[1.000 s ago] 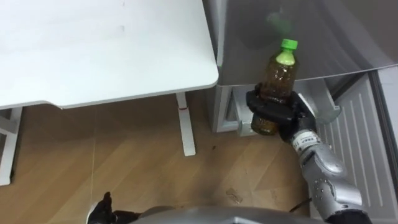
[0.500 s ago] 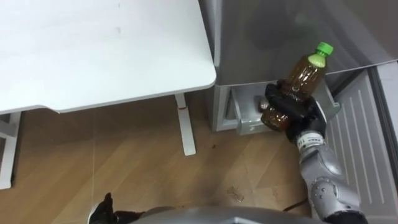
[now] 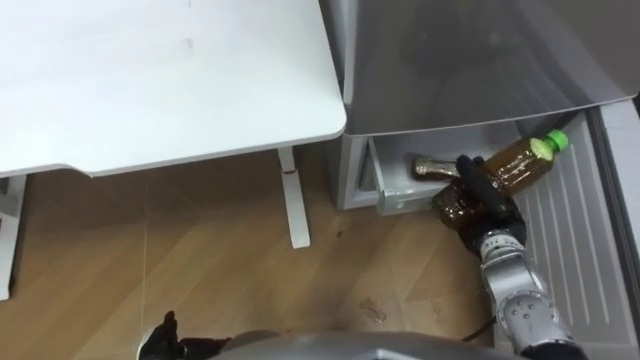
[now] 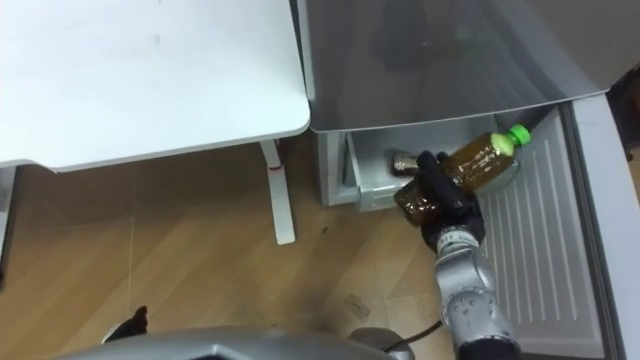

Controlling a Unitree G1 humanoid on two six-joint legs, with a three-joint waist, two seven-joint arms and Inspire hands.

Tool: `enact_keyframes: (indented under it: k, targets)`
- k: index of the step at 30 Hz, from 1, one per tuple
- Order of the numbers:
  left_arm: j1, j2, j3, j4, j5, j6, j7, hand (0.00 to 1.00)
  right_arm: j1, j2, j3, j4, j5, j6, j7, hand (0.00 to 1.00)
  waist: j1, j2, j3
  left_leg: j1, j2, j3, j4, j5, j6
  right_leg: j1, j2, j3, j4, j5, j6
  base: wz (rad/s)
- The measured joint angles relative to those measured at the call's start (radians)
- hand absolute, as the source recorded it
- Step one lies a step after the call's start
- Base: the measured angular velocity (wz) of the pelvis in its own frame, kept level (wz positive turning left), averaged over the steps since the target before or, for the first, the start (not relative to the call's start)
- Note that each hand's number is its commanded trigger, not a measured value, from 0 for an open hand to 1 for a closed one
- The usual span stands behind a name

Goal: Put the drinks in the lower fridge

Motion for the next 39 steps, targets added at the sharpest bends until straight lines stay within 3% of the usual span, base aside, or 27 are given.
enact_keyframes:
  k: [5, 9, 15, 18, 21, 27, 35, 39]
  targets:
    - [-0.043, 0.005, -0.004, 0.008, -0.001, 0.019, -0.021, 0.00, -0.137, -0.013, -0.028, 0.184, 0.125, -0.032, -0.019, 1.00, 0.004, 0.003, 0.0036, -0.104, -0.005, -0.014, 0.050, 0.004, 0.007, -0.100, -0.013, -0.015, 0.066, -0.005, -0.003, 0.12]
    - [-0.117, 0.019, -0.009, 0.044, -0.005, 0.022, -0.027, 0.00, -0.279, -0.023, -0.042, 0.354, 0.159, -0.038, -0.027, 1.00, 0.022, -0.006, 0.0188, -0.210, -0.010, -0.017, 0.111, 0.008, 0.011, -0.216, -0.025, -0.017, 0.138, -0.013, -0.008, 0.03]
    - [-0.220, 0.021, -0.014, 0.051, 0.000, 0.040, -0.019, 0.00, -0.447, -0.051, -0.099, 0.471, 0.213, -0.037, -0.053, 1.00, 0.033, -0.018, 0.0302, -0.407, -0.023, -0.035, 0.218, 0.013, 0.018, -0.409, -0.050, -0.031, 0.263, -0.028, -0.012, 0.12]
    - [-0.272, 0.022, -0.034, 0.047, -0.001, 0.040, 0.004, 0.00, -0.488, -0.067, -0.114, 0.479, 0.214, -0.038, -0.058, 1.00, 0.034, -0.041, 0.0435, -0.492, -0.034, -0.039, 0.268, 0.013, 0.019, -0.503, -0.070, -0.032, 0.341, -0.053, -0.014, 0.19]
    - [-0.317, 0.023, -0.041, 0.048, 0.000, 0.041, 0.021, 0.00, -0.540, -0.085, -0.130, 0.477, 0.207, -0.037, -0.077, 1.00, 0.034, -0.049, 0.0481, -0.579, -0.043, -0.041, 0.304, 0.015, 0.019, -0.599, -0.084, -0.025, 0.405, -0.061, -0.020, 0.08]
    - [-0.359, 0.031, -0.077, 0.047, -0.005, 0.035, 0.026, 0.00, -0.599, -0.117, -0.146, 0.477, 0.207, -0.037, -0.117, 1.00, 0.030, -0.052, 0.0494, -0.690, -0.045, -0.036, 0.376, 0.011, 0.019, -0.712, -0.097, -0.023, 0.485, -0.073, -0.029, 0.03]
    - [-0.351, 0.034, -0.091, 0.049, -0.020, 0.032, 0.047, 0.00, -0.648, -0.166, -0.146, 0.469, 0.203, -0.040, -0.196, 1.00, 0.049, -0.054, 0.0484, -0.779, -0.042, -0.021, 0.413, 0.010, 0.020, -0.809, -0.100, -0.009, 0.522, -0.066, -0.035, -0.05]
    - [-0.352, 0.032, -0.113, 0.047, -0.023, 0.029, 0.100, 0.00, -0.659, -0.174, -0.145, 0.421, 0.198, -0.055, -0.258, 1.00, 0.052, -0.054, 0.0480, -0.804, -0.042, -0.020, 0.418, 0.010, 0.021, -0.833, -0.101, -0.009, 0.525, -0.062, -0.035, 0.00]
